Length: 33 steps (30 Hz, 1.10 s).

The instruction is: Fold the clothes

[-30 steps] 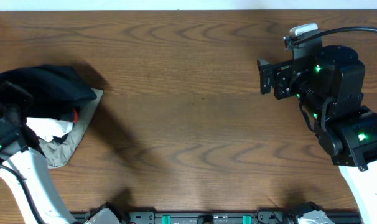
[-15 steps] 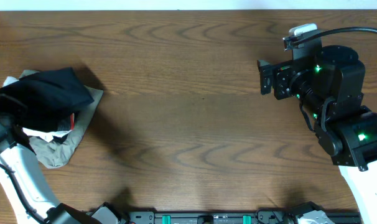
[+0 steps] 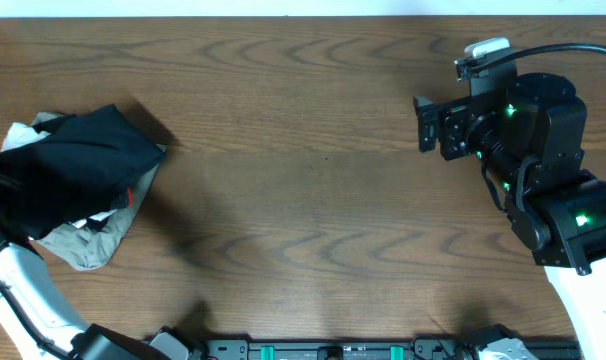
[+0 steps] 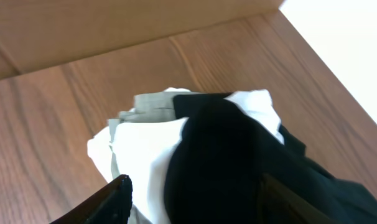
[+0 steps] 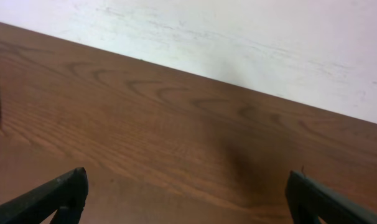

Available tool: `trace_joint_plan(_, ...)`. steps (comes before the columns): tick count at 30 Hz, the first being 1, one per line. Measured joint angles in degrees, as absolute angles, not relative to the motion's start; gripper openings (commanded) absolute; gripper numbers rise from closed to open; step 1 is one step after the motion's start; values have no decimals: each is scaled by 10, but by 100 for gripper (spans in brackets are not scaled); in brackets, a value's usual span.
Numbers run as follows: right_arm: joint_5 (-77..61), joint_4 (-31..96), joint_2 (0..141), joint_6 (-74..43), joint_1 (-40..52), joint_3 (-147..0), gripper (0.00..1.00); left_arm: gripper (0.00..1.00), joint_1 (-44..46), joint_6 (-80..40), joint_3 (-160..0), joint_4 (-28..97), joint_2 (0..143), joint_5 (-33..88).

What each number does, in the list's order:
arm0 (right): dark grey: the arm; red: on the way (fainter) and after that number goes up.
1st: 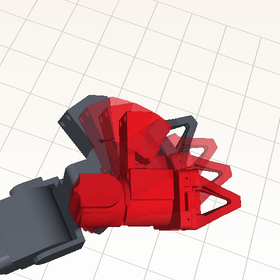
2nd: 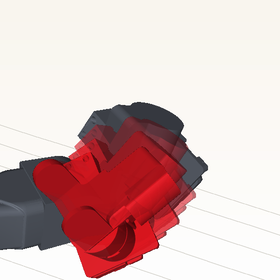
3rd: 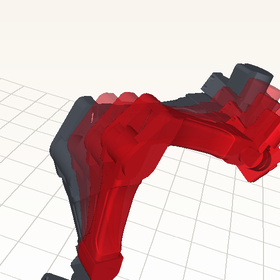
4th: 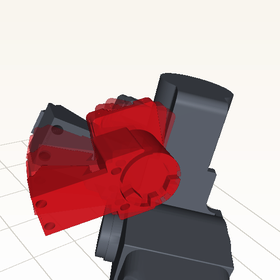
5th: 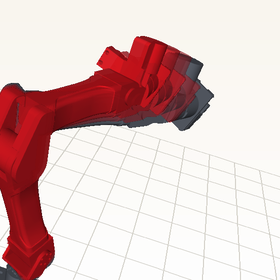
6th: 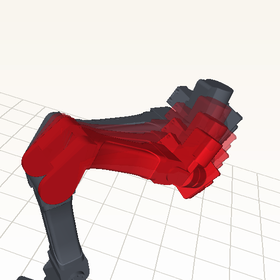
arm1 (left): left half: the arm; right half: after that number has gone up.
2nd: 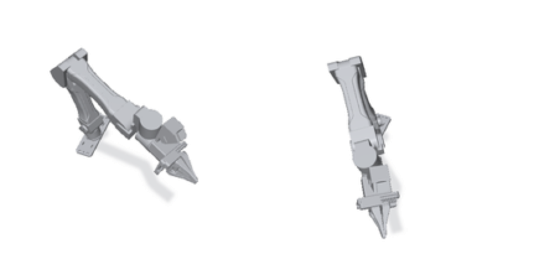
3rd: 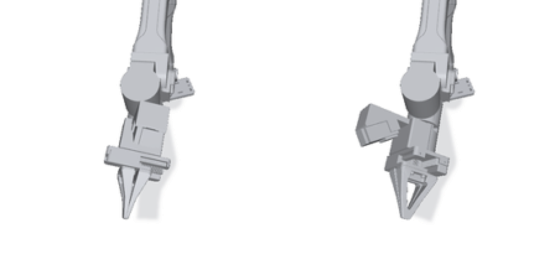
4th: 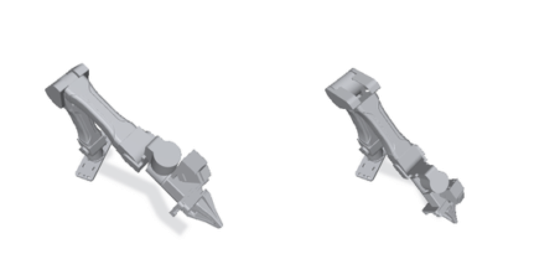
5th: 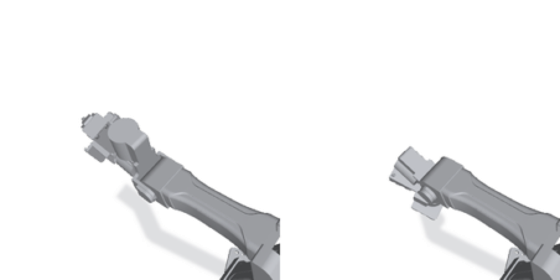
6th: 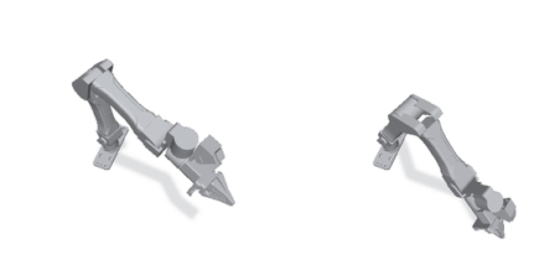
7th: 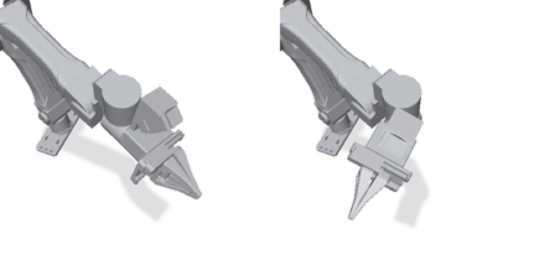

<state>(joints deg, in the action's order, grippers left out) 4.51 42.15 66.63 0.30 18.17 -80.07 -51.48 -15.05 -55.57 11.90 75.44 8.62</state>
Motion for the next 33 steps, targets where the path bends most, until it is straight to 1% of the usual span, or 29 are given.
trace_joint_plan(1,45,422,666,3,182,-801,99,64,-521,-166,-556,117,754,87)
trace_joint_plan(2,45,422,666,3,181,-801,99,59,-526,-181,-556,110,754,93)
trace_joint_plan(3,45,422,666,3,181,-801,99,54,-530,-191,-556,99,754,103)
trace_joint_plan(5,45,423,666,3,179,-801,99,40,-536,-211,-556,56,754,151)
trace_joint_plan(6,45,423,666,3,177,-801,99,39,-537,-215,-556,24,754,190)
trace_joint_plan(9,45,424,666,3,177,-801,99,39,-534,-227,-557,-28,754,289)
trace_joint_plan(11,45,425,666,3,177,-801,99,39,-527,-229,-558,-38,754,349)
trace_joint_plan(16,45,430,666,3,177,-801,99,38,-501,-207,-558,3,758,455)
trace_joint_plan(18,45,432,666,3,176,-801,99,33,-495,-196,-559,14,771,488)
trace_joint_plan(19,45,433,666,3,176,-801,99,31,-493,-192,-559,18,783,501)
trace_joint_plan(23,45,441,666,3,176,-801,99,31,-496,-178,-560,24,856,531)
trace_joint_plan(28,45,456,667,3,176,-801,99,31,-535,-175,-560,25,950,546)
trace_joint_plan(32,45,461,667,3,176,-801,99,33,-568,-175,-560,27,1001,568)
trace_joint_plan(33,45,462,667,3,176,-801,99,35,-572,-175,-561,27,1010,576)
